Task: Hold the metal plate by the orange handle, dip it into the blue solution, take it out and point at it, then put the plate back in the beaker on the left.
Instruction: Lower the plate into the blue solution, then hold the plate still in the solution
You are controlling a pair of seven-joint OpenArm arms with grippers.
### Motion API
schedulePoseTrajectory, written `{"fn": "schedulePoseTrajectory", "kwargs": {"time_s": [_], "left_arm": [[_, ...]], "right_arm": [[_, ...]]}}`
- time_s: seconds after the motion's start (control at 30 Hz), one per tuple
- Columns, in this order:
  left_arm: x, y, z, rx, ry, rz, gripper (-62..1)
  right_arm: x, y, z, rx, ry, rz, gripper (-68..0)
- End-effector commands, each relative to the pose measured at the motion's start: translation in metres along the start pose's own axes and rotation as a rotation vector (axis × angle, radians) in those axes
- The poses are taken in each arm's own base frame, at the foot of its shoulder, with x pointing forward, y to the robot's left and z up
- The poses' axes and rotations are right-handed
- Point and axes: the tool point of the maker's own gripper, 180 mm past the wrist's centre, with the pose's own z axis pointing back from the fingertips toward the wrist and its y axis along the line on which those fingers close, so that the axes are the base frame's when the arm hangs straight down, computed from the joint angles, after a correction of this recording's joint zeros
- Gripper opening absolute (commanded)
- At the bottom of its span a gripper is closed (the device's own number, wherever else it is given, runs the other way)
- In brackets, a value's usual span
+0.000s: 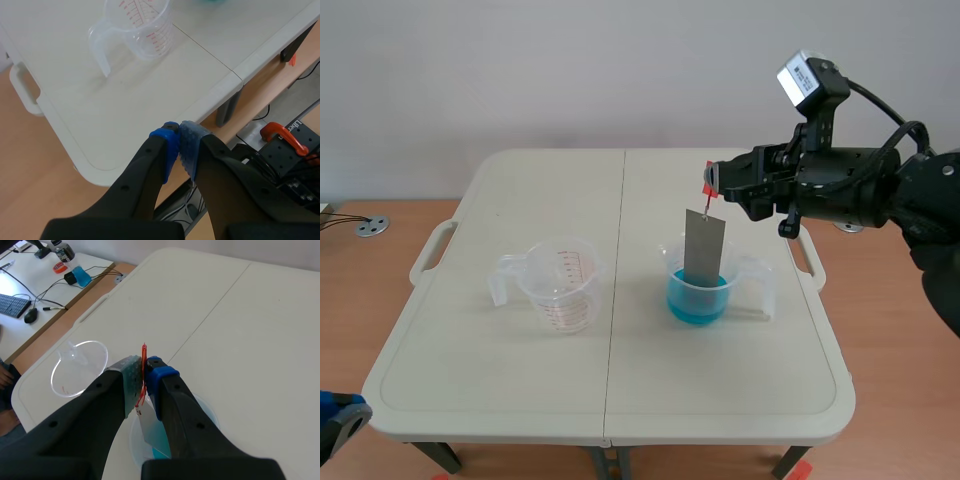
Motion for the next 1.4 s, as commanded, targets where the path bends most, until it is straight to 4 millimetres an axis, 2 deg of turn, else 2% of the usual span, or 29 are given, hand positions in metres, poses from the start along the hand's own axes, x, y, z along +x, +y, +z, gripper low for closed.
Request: {"fn": "schedulePoseTrajectory", "kwargs": {"time_s": [0.0,0.4,1.37], "left_arm": [[0.007,0.001,0.0,0.006,-0.026,0.003,-59.3],[0.005,0.001,0.0,0.004,-0.019,0.004,-59.3],[0.003,-0.001,-0.001,-0.007,-0.003,0.005,-59.3]], "right_arm": [[0.017,-0.001,-0.002,0.006,-0.057,0.018,-66.2],[-0.015,-0.012,-0.007,-0.036,0.035,0.025,-66.2],[-0.017,-0.013,-0.007,-0.044,0.05,0.043,-66.2]]}}
